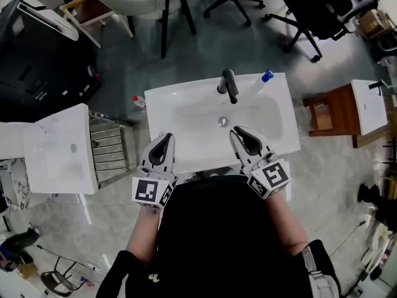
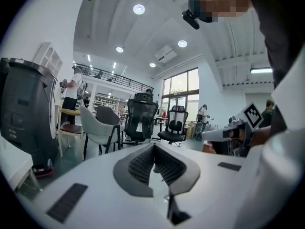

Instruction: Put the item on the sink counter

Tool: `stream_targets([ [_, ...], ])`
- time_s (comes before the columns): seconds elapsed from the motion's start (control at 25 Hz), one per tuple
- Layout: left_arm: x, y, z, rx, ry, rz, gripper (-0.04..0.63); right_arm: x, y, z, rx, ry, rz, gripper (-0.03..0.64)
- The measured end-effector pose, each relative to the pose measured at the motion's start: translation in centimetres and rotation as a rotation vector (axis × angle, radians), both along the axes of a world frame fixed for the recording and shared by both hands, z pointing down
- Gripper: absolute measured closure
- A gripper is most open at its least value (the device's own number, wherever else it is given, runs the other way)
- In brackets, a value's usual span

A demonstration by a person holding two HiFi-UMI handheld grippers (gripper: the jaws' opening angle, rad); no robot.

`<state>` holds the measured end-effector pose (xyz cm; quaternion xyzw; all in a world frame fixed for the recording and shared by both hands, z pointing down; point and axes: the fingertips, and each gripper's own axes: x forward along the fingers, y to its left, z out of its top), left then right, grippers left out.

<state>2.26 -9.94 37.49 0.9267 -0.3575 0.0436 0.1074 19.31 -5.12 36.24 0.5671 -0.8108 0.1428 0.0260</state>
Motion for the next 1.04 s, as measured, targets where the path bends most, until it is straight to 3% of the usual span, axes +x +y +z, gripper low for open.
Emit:
stream_targets([
  [1.04,0.0,0.6,0.4,0.003,-0.052,0.022,0.574,-0.6,-0.6,0.1,-0.018,0.015,-0.029,0.551],
])
